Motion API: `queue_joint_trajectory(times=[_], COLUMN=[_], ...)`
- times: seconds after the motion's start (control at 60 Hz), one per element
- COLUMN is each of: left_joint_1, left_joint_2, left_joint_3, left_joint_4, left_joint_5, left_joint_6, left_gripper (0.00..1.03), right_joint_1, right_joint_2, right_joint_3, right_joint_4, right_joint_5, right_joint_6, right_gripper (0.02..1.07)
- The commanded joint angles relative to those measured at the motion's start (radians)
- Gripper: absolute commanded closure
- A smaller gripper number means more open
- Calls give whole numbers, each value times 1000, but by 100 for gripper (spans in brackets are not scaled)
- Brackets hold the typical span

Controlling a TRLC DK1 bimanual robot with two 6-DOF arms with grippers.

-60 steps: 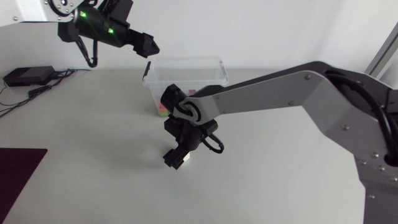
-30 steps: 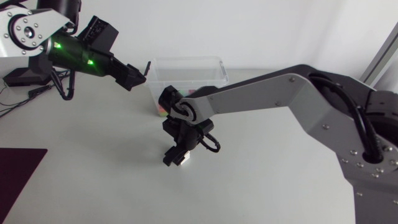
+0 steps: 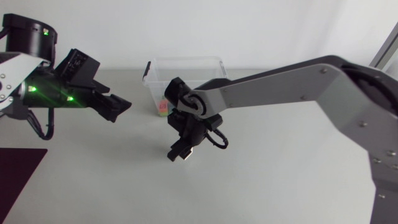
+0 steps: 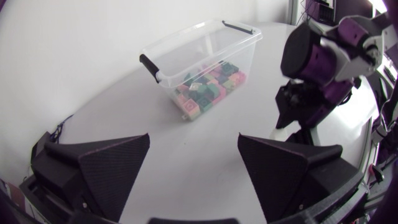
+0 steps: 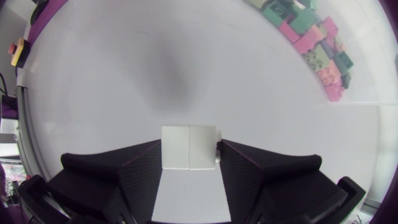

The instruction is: Place the duplo bricks in the container

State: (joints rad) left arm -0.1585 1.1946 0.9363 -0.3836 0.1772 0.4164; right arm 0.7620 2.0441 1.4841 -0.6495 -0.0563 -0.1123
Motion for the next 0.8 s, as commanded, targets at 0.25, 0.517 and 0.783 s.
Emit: queue_joint_trajectory(times=[0.25,0.517,0.783], left_joint_1=[96,123,135], left_joint_2=[-202,-336,-454], left_joint_3=[-194,-340,-459], left_joint_4=[103,155,210], left_joint_5=[-4,-4,-16], left_joint_6=[-25,-28,-28], left_gripper=[5,5,5], right_joint_1=[-86,-130,-161], right_joint_2=[-202,-236,-216], right_joint_3=[-16,81,154], right_joint_4=[-21,-18,48], right_joint_5=[7,33,50], right_joint_6=[30,42,66], right_gripper=[77,77,77])
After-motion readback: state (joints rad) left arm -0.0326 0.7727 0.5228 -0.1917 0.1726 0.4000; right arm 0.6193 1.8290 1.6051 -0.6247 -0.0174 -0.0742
